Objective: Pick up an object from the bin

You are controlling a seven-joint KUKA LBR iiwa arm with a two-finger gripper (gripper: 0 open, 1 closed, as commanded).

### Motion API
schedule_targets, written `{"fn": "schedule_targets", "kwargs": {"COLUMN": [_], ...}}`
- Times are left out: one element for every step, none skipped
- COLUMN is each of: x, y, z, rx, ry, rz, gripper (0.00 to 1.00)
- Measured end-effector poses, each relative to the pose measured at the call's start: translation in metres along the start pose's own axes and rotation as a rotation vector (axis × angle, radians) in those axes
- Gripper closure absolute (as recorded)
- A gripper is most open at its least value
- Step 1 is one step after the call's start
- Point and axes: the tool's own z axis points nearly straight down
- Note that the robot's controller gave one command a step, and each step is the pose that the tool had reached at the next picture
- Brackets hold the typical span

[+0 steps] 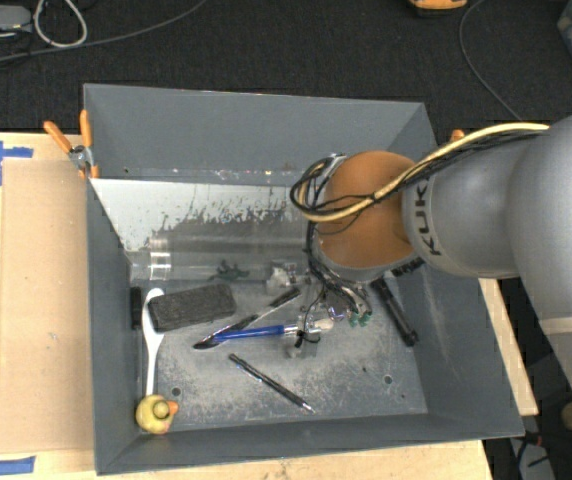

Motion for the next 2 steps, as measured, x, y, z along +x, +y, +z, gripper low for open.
{"fn": "schedule_targets", "kwargs": {"x": [-0.0014,-0.0008], "y": [0.0094,-0.0003], "z": [0.0003,-0.0003], "rx": [-0.001,-0.001], "ry": [-0.001,-0.002], "rz": [0.057,0.011], "gripper": [0.0,1.0]}}
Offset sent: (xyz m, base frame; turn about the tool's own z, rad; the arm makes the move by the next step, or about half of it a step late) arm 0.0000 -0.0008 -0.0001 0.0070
